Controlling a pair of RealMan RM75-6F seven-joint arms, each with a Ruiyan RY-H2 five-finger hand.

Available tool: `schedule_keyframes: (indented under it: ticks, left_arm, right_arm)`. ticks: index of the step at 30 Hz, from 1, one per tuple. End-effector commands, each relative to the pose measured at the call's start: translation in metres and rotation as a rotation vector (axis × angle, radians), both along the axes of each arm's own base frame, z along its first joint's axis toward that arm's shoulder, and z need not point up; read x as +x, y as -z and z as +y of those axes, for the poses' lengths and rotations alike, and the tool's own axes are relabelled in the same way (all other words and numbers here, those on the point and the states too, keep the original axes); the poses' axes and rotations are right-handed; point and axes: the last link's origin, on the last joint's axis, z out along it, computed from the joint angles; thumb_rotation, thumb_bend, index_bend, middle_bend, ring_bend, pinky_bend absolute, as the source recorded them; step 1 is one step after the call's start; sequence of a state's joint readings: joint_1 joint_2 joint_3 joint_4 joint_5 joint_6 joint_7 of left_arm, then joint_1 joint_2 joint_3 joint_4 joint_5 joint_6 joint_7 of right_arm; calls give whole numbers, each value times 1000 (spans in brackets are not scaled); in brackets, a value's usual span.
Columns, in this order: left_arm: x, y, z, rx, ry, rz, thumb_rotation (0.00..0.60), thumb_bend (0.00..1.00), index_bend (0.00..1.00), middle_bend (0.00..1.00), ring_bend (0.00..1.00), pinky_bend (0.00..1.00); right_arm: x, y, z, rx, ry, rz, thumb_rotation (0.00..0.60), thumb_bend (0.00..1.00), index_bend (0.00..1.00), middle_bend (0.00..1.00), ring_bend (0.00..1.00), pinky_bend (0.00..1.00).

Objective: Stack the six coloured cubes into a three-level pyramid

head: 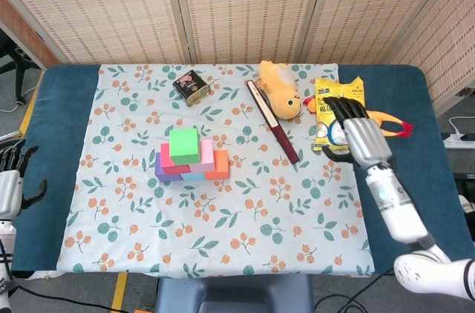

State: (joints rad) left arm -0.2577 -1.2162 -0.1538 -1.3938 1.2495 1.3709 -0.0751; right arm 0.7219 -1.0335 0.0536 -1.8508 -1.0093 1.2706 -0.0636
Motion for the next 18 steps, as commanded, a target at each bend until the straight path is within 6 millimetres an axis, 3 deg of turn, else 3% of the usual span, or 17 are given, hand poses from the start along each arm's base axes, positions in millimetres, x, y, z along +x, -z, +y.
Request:
schedule_keyframes:
  ticks: [1, 5, 8, 14, 18]
  left_arm:
    - [-5, 1, -17, 26, -14, 39, 600, 428, 171, 0, 0, 0]
    - [-6, 5, -39, 23, -27, 73, 600, 427, 171, 0, 0, 0]
    - [-2, 10, -54, 7, -19, 67, 600, 429, 171, 0, 0, 0]
    - [5, 21, -78, -33, -13, 60, 600, 427, 170, 0, 0, 0]
    - [7, 28, -87, -46, -27, 46, 600, 428, 166, 0, 0, 0]
  right_arm:
    - [-64, 1, 44, -75, 28, -28, 600, 222, 32, 57, 0, 0]
    - [-95, 8, 76, -128, 21, -23, 600, 222, 6, 58, 0, 0]
    - [-107, 13, 99, -152, 13, -30, 600, 222, 0, 56, 0, 0]
    - [-120, 16, 133, -159, 32, -73, 600, 222, 0, 52, 0, 0]
    - [-122, 18, 144, -153, 48, -107, 600, 222, 0, 52, 0, 0]
